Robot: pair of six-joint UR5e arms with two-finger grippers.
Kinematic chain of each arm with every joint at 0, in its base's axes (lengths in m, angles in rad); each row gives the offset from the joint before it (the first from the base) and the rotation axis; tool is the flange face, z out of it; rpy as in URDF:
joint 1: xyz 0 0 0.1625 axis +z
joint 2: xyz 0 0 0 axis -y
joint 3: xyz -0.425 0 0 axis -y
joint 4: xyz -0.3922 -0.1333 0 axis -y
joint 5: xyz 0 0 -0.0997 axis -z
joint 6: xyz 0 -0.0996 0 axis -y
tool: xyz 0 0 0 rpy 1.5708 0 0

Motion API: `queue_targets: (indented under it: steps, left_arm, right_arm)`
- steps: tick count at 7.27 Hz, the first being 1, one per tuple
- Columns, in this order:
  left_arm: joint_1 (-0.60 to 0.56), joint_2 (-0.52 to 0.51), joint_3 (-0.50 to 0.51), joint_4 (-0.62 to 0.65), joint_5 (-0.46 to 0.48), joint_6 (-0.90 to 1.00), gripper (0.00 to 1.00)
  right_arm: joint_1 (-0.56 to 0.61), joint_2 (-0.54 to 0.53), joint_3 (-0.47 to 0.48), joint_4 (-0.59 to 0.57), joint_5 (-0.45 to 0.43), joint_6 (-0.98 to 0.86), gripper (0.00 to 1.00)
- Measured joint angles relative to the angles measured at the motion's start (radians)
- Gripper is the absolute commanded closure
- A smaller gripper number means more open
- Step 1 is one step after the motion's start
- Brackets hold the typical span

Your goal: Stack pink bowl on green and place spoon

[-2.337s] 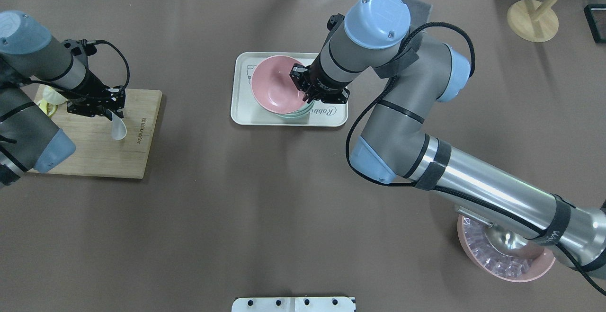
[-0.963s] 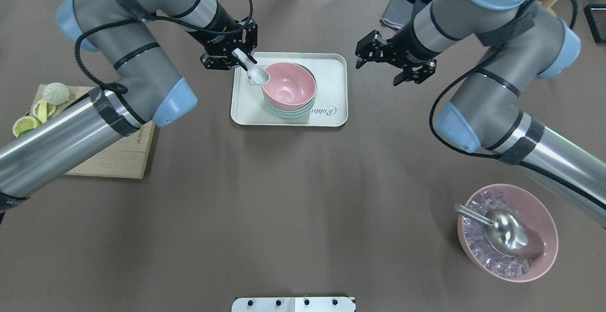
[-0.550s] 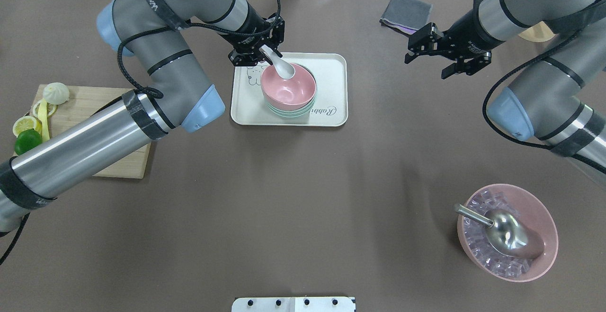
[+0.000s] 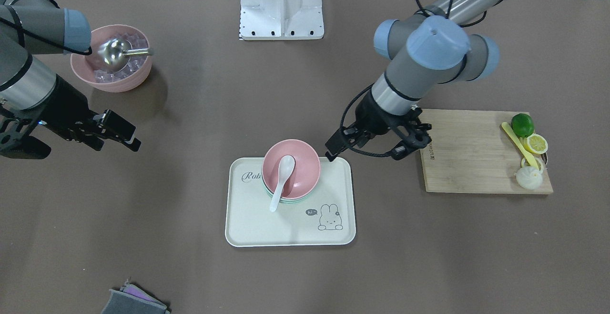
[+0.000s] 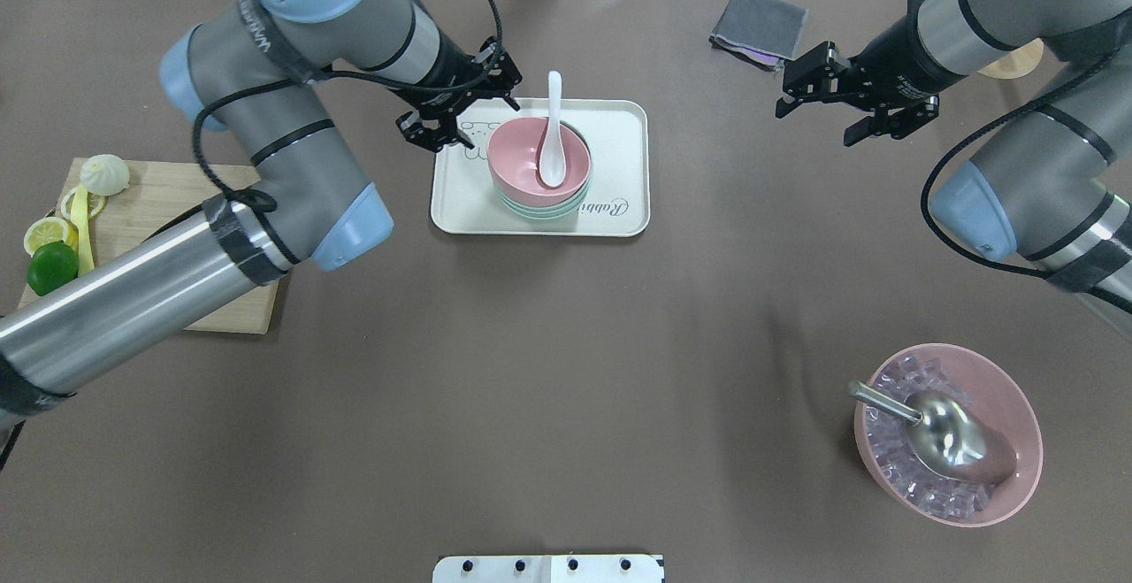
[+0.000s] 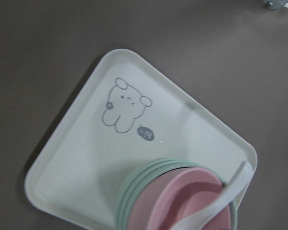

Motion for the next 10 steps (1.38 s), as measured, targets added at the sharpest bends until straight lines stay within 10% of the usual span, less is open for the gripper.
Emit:
queue_targets:
  steps: [5,10]
  left_arm:
    - [-0.375,0.611,-0.205,0.028,-0.150,0.989,0.02]
    - [-0.616,0.678,-0.176,0.249,-0.137,1.596,0.02]
  right_arm:
    - [0.365,-0.261,-0.019,-0.188,0.086,-0.797,0.00]
    - [0.416,-0.323,-0.050,-0.282,-0.011,-1.078,0.00]
